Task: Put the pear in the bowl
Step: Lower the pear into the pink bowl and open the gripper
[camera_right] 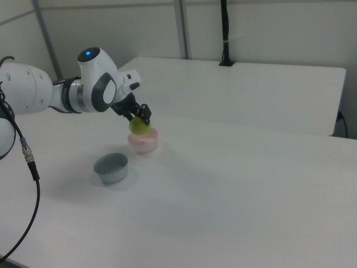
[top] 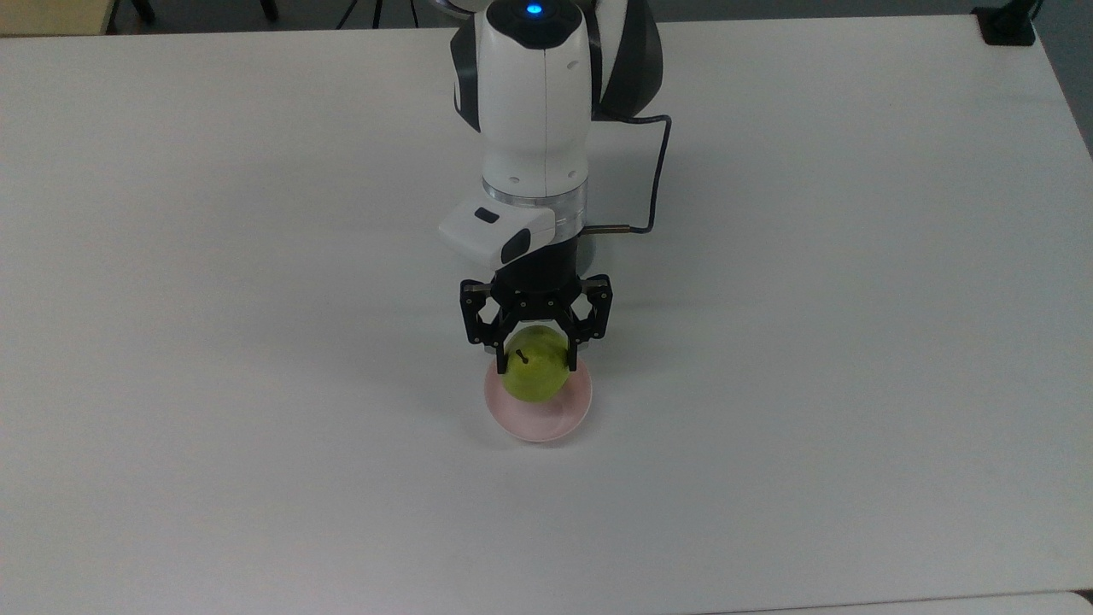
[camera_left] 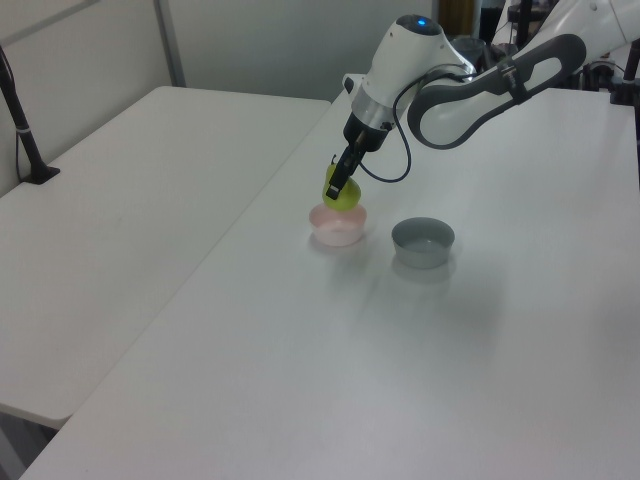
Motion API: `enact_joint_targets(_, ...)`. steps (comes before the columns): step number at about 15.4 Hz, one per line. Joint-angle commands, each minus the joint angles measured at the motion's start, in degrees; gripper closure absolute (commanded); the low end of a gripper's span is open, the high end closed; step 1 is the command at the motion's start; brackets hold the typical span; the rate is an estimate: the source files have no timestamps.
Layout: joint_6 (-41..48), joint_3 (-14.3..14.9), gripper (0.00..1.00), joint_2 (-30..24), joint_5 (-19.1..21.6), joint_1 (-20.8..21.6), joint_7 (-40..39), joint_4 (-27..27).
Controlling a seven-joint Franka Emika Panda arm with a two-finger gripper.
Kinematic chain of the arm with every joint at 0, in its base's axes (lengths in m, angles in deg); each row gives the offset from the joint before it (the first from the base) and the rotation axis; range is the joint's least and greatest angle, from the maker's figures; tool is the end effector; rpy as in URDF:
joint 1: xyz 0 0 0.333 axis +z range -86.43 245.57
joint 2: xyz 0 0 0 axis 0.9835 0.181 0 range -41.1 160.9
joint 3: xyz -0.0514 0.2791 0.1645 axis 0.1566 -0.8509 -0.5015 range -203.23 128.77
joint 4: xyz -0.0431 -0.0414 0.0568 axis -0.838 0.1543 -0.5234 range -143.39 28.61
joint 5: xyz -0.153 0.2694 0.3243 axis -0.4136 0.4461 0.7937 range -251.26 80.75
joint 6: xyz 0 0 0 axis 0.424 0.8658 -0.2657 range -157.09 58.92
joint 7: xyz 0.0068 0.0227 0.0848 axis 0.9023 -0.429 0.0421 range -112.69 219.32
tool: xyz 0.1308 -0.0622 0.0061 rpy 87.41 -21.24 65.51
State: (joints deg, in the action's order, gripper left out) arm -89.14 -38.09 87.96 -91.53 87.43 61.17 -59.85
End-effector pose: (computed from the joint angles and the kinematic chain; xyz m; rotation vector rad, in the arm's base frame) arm 0.7834 0.1181 0.3406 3.0471 0.1365 0.7280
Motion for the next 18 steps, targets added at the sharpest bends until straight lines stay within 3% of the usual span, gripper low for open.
enact_joint_targets(1, -3.76, 0.69, 0.53, 0.5, -1.73, 0.49, -0.03, -1.58)
enact_joint_targets(11, -8.34, 0.78, 0.48, 1.99, -3.75, 0.4, 0.05, -3.34)
enact_joint_targets(17, -8.43, 0.78, 0.34, 2.96, -3.75, 0.49, 0.4, -2.99)
enact_joint_targets(18, -8.43, 0.78, 0.28, 2.96, -3.75, 0.49, 0.41, -2.99)
